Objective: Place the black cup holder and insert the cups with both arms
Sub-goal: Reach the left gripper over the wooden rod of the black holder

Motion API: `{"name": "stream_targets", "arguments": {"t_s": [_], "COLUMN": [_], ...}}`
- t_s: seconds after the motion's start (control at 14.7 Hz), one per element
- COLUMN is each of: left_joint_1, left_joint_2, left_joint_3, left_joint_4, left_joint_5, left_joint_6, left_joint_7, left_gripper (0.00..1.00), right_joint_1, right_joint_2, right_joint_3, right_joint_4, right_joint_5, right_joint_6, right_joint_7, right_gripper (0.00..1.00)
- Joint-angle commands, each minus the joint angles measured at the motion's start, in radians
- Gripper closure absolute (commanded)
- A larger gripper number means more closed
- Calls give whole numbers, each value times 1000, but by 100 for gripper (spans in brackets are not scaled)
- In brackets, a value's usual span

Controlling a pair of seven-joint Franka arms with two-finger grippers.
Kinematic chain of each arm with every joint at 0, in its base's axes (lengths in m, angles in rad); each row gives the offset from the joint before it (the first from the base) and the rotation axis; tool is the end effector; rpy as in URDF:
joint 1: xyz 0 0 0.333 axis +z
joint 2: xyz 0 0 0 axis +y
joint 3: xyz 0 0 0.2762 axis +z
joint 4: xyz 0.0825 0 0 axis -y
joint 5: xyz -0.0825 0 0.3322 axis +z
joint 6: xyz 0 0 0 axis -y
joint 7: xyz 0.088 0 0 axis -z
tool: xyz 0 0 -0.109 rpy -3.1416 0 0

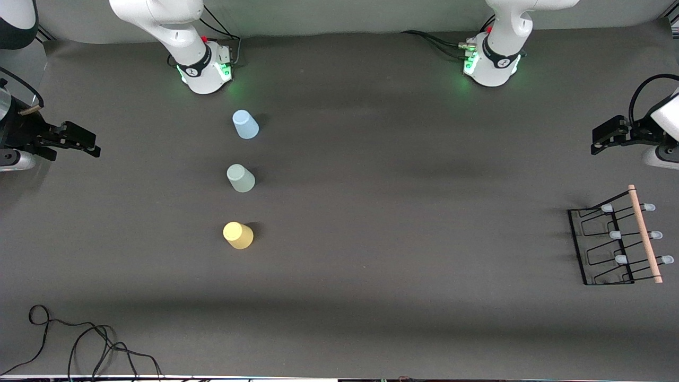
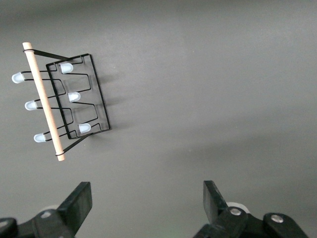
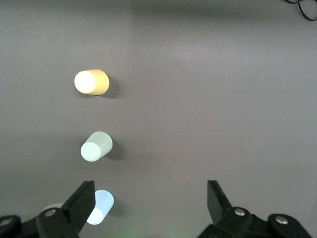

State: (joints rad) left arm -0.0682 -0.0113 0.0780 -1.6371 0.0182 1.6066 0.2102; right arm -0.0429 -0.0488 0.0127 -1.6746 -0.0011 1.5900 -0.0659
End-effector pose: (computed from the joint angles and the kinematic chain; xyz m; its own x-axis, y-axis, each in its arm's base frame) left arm 0.5015 0.0070 0.5636 0.9796 -0.1997 -0.0224 -0.2000 -0.9797 -0.0129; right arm 0.4890 -0.0148 0.5649 0.9987 0.0357 -0.0358 0.0357 -0.9994 -0.0006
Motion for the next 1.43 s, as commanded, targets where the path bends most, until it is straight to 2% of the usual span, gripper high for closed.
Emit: {"name": "stream_targets", "arguments": {"t_s": [0.0,0.95,1.09,1.36], "left_joint_1": [-2,8,50,159], "left_joint_2": [-3,30,68,236], "left_joint_3": [-7,-6,-6,-6], "left_joint_4": [11,3,25,163], "left_joint_5": [-1,-27,-29,-32], "left_joint_6": [-4,-11,24,39], "left_joint_7": [-31,-55,-55,-37], "left_gripper": [0,0,0,0], "right_joint_1": [3,1,1,1], "right_joint_2": [-2,6,7,6], "right_joint_3": [9,12,12,13], "right_joint_4": [3,13,13,13], "right_joint_5": [-7,-7,-7,-7], "right_joint_6": [-2,-2,-2,-2], "right_joint_7": [26,32,32,32], "right_gripper": [0,0,0,0]}}
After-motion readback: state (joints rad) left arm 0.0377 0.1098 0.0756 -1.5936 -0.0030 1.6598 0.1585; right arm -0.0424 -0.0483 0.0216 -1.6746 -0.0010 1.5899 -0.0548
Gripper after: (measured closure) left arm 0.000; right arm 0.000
